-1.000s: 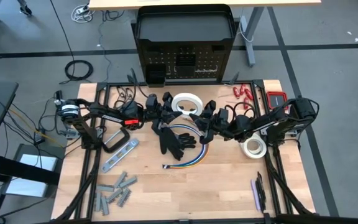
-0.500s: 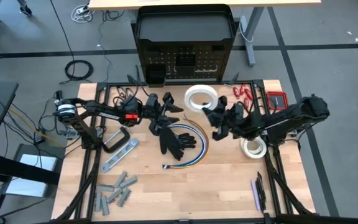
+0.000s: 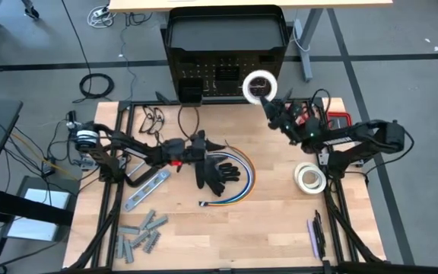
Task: Hang tools onto peg board
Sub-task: Hang the white masking tape on the peg board
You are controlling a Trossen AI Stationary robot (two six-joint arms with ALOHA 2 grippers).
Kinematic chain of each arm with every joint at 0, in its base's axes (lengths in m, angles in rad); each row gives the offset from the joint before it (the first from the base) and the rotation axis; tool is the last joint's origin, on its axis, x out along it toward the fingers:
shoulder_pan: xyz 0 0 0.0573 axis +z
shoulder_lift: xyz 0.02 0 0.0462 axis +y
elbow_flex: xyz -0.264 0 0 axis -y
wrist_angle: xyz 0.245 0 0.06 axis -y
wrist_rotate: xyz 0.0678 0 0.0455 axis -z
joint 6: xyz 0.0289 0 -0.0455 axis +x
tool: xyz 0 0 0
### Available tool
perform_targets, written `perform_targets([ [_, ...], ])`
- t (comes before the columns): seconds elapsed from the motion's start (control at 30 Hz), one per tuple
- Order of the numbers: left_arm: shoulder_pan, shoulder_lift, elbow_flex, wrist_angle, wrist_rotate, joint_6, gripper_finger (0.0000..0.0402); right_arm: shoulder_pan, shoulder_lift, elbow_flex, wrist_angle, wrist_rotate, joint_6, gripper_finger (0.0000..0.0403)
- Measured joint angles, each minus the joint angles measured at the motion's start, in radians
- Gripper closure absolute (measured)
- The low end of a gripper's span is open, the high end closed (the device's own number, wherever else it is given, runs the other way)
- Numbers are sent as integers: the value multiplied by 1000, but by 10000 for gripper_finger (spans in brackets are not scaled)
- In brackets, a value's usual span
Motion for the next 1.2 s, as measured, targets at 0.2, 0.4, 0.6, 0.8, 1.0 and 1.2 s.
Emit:
perform_targets([
  [0.2, -21, 31, 0, -6, -59, 10, 193, -111, 30, 33, -12, -41, 109, 314],
  [0.4, -21, 31, 0, -9, -62, 10, 193, -177, 46, 33, 21, -41, 132, 314],
  [0.6, -21, 31, 0, -8, -65, 14, 193, -233, 45, 33, 10, -46, 168, 314],
  [0.8, -21, 31, 0, -8, -89, 13, 193, -283, 42, 36, -103, -49, 278, 310],
  [1.0, -22, 31, 0, -6, -92, -8, 193, -308, 45, 33, -155, -7, 272, 259],
  [1.2, -27, 6, 0, 5, -103, -63, 193, -376, 46, 31, -334, -1, 229, 207],
])
